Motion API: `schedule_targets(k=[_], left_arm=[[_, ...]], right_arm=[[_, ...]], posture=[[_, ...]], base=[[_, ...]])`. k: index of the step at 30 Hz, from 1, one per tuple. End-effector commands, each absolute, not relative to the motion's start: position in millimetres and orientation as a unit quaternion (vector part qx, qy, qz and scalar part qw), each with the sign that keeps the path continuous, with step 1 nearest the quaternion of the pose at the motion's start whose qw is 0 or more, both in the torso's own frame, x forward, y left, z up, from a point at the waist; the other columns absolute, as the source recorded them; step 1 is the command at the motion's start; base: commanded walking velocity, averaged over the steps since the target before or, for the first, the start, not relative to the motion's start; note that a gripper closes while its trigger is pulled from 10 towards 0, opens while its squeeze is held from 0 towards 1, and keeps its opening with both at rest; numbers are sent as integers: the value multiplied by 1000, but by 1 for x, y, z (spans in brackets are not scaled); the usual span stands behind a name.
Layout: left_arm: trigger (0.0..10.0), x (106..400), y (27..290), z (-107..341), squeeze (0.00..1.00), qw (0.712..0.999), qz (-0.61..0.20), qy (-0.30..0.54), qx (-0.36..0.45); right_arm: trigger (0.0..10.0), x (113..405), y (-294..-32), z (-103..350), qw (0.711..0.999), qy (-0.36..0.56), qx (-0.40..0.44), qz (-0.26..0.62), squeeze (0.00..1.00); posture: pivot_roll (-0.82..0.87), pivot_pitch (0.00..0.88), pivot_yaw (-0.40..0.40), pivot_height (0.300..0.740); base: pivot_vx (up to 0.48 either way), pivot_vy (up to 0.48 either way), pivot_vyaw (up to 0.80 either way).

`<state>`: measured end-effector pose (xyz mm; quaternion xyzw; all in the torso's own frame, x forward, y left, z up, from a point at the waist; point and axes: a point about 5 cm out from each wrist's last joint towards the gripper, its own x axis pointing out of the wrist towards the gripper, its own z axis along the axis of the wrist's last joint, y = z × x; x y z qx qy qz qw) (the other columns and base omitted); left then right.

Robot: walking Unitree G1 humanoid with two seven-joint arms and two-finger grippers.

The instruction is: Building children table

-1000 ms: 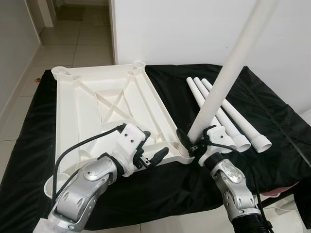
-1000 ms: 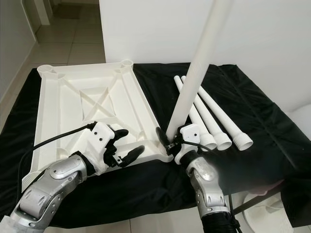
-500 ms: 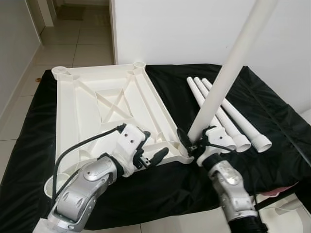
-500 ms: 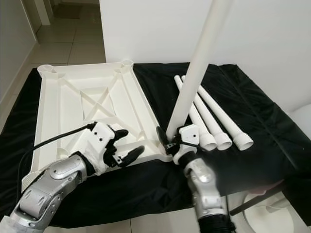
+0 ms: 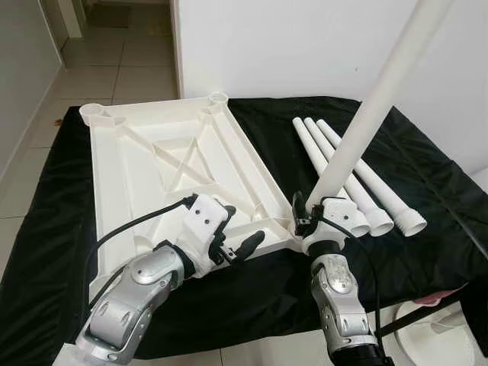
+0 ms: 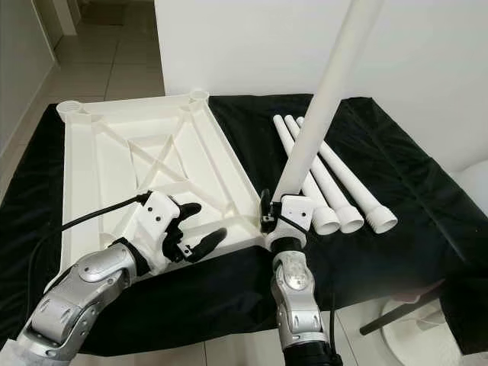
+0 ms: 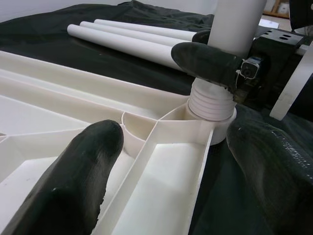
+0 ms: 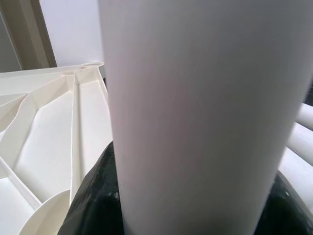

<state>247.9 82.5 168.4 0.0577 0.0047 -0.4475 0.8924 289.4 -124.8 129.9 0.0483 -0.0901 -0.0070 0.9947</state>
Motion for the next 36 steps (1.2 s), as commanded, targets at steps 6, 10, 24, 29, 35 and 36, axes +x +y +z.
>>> schedule_targets(k=[6,10,24,29,35,36], left_arm=[[10000,250,80,163,0,893,-447,14,61],[10000,249,80,160,0,892,-447,17,60],[10000,246,73,154,0,895,-443,25,55],[10000,246,70,153,0,893,-446,26,55],[10000,245,68,152,0,889,-453,28,59],[10000,245,68,152,0,888,-454,28,61]], right_arm=[[10000,292,-133,123,994,-82,65,20,1000],[10000,296,-137,127,993,-90,64,37,1000],[10000,305,-161,138,973,-79,-4,218,0],[10000,307,-175,139,958,-57,-22,281,0],[10000,309,-186,140,942,-35,-45,331,0],[9059,310,-188,142,934,-28,-55,352,0]], posture=[[-23,63,-27,740],[-22,62,-27,740],[-25,56,-38,740],[-33,47,-35,740],[-37,39,-32,740],[-37,39,-32,740]], base=[[0,0,0],[0,0,0],[0,0,0],[0,0,0],[0,0,0],[0,0,0]])
